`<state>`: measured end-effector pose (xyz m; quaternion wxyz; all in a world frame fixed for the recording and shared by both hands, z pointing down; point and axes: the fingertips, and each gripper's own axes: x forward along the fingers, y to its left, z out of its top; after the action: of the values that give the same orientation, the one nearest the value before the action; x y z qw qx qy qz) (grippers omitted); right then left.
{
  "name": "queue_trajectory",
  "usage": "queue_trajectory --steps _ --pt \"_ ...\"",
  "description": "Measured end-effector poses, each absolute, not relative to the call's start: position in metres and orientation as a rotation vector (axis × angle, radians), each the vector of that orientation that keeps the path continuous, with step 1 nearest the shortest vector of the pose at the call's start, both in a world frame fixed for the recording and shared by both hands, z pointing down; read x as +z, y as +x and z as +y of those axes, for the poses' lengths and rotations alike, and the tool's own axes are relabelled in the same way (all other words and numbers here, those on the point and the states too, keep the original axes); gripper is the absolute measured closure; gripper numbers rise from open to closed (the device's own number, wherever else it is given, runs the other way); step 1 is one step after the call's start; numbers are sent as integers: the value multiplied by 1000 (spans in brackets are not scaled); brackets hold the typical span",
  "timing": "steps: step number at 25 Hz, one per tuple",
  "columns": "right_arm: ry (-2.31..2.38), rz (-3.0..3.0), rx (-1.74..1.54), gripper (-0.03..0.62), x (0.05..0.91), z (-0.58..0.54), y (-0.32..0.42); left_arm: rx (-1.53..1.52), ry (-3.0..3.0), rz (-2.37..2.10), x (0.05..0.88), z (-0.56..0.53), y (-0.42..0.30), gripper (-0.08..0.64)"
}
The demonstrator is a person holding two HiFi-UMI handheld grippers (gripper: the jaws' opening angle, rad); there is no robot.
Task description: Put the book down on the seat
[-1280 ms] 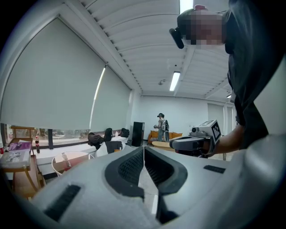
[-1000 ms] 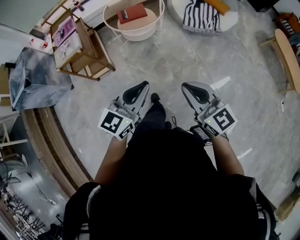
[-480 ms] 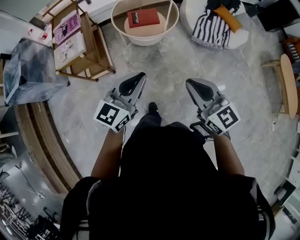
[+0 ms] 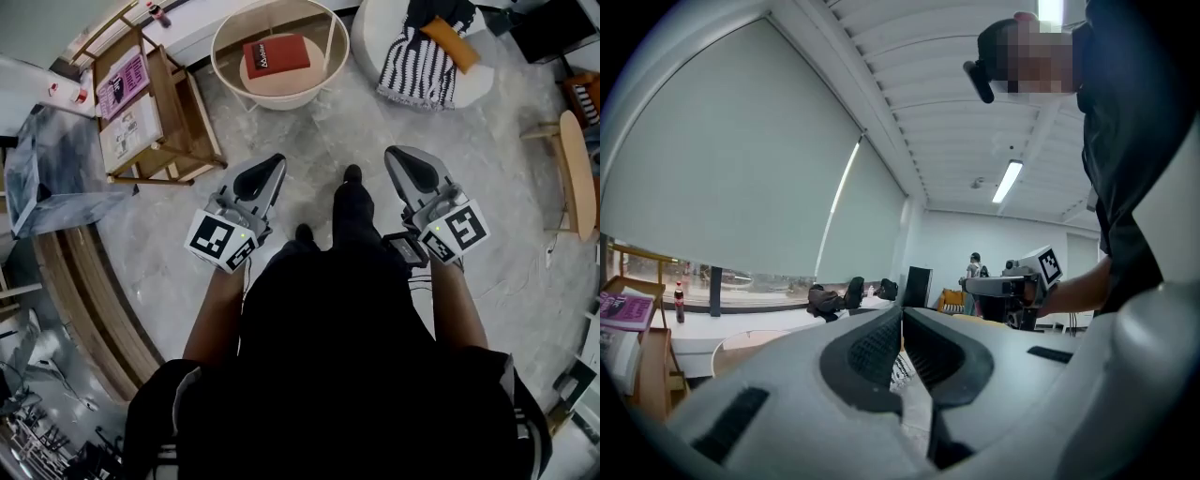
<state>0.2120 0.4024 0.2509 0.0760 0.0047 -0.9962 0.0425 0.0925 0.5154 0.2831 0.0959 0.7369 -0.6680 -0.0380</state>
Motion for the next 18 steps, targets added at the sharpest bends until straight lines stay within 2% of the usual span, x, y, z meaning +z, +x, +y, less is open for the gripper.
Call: queue_trajectory --steps 18 --pt "-293 -3017 192 563 245 189 111 -85 1991 -2198 256 329 4 535"
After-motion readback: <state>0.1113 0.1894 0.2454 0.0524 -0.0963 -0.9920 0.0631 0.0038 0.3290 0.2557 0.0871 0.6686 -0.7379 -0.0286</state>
